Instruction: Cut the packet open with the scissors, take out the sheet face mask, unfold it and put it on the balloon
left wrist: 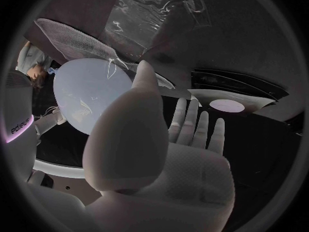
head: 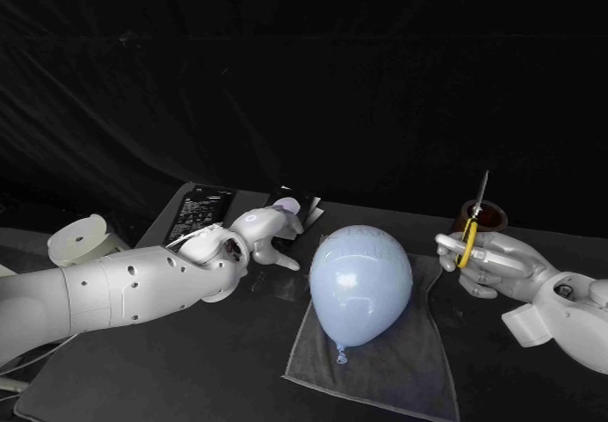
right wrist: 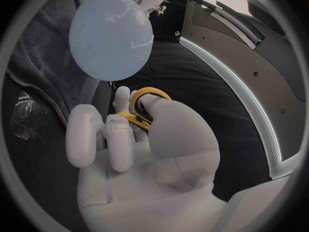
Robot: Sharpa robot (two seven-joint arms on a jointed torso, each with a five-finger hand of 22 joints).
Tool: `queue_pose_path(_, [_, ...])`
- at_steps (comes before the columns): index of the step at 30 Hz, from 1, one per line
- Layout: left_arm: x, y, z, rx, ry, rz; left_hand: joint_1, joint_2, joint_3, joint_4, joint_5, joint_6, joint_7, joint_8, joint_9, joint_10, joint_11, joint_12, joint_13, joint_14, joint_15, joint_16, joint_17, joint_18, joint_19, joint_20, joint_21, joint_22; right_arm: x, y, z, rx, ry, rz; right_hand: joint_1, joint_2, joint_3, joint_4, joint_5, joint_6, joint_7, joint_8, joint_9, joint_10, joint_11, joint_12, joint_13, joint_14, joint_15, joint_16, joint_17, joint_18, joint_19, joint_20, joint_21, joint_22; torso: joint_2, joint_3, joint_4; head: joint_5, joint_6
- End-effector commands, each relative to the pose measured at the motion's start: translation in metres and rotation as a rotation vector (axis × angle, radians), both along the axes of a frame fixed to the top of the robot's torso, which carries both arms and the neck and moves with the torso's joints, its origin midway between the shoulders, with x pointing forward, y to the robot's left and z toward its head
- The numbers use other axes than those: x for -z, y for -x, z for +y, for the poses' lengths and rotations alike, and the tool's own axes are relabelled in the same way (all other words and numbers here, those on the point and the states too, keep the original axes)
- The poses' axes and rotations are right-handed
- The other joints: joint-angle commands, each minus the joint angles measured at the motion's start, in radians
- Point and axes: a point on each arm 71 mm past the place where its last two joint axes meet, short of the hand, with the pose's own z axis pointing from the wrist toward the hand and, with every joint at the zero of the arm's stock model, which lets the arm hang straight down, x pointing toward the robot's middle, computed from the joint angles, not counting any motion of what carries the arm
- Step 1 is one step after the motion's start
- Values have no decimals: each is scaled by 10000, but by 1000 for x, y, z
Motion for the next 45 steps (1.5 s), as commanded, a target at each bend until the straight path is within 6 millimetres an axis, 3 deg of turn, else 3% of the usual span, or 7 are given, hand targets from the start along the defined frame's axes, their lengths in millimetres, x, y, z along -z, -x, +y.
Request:
queue_pose_path(1, [-1, -3, 2, -403, 69, -159, 93, 55, 274, -2, 20, 155, 399, -75, -14, 170, 66, -139, 15, 504, 122, 185, 64, 176, 384, 6, 145, 49, 0, 0, 1, -102, -7, -67, 85, 109, 65, -23, -26, 32, -73, 10, 10, 4189, -1582, 11741, 2628, 997, -67, 37, 2363, 66, -74, 2, -28, 934, -2, 0, -5, 2, -3])
queue_pose_path(5, [-2, -8, 4, -695, 94, -146, 181, 93, 433, -6, 16, 256, 157, -190, -30, 205, -118, -451, 5, 673, -15, 35, 42, 286, 915, 7, 289, 87, 0, 0, 1, -108, -6, -61, 86, 111, 67, -24, -26, 34, -74, 8, 10, 4189, -1582, 11741, 2628, 998, -67, 39, 2367, 63, -65, 2, -14, 945, -1, -6, -1, -3, -7])
queue_pose_path(7, [-1, -10, 4, -822, 84, -114, 200, 69, 405, -2, 17, 145, 39, -334, -69, -167, -230, -724, -23, 665, -94, -82, 22, 295, 1054, 19, 297, 80, 0, 0, 1, -117, -8, -57, 86, 111, 67, -24, -26, 34, -74, 8, 10, 4189, -1582, 11741, 2628, 998, -67, 39, 2367, 63, -65, 2, -14, 945, -6, -6, 6, -4, -7])
queue_pose_path(14, [0, -20, 5, -1214, 97, -22, 254, -81, 197, -9, 22, -828, -148, -1180, -293, -1552, -453, -1555, -123, 163, 118, -656, -87, -88, 648, 47, -35, -12, 0, 0, 3, -149, -11, -43, 89, 112, 69, -28, -26, 37, -75, 5, 11, 4189, -1583, 11741, 2628, 996, -68, 35, 2357, 64, -69, 2, -22, 940, 3, -10, -6, 10, -6])
queue_pose_path(21, [0, -26, 4, -1405, 100, 4, 288, -135, 161, 6, 24, -1026, 116, -1412, -332, -2075, -185, -1880, -145, -281, 28, -1045, -144, -95, 388, 55, -229, -25, 1, 0, 3, -157, -12, -32, 89, 112, 69, -28, -26, 37, -75, 5, 11, 4189, -1583, 11741, 2628, 996, -68, 35, 2357, 64, -69, 2, -22, 940, 2, 2, -3, 6, -21])
queue_pose_path(37, [5, -32, 6, -1891, -316, 425, 454, -100, 727, 2, 23, -805, 389, -1388, -283, -2016, 47, -1999, -133, -237, 91, -1148, -118, 61, 717, -19, -191, 25, 1, 0, 3, -185, -17, -3, 97, 119, 80, -39, -26, 46, -77, -4, 13, 4189, -1585, 11741, 2628, 995, -69, 34, 2355, 67, -76, 0, -33, 934, -4, -3, 0, -16, -37])
queue_pose_path(45, [6, -32, 6, -1955, -420, 600, 531, 45, 1317, -2, 20, -350, 496, -1228, -186, -1482, 169, -1966, -91, 540, 166, -887, 16, 352, 1260, -49, -67, 78, 2, 0, 3, -191, -18, 3, 100, 124, 86, -43, -26, 49, -78, -8, 15, 4189, -1585, 11741, 2628, 997, -69, 37, 2363, 66, -72, 0, -28, 938, -3, -1, 7, -11, -48])
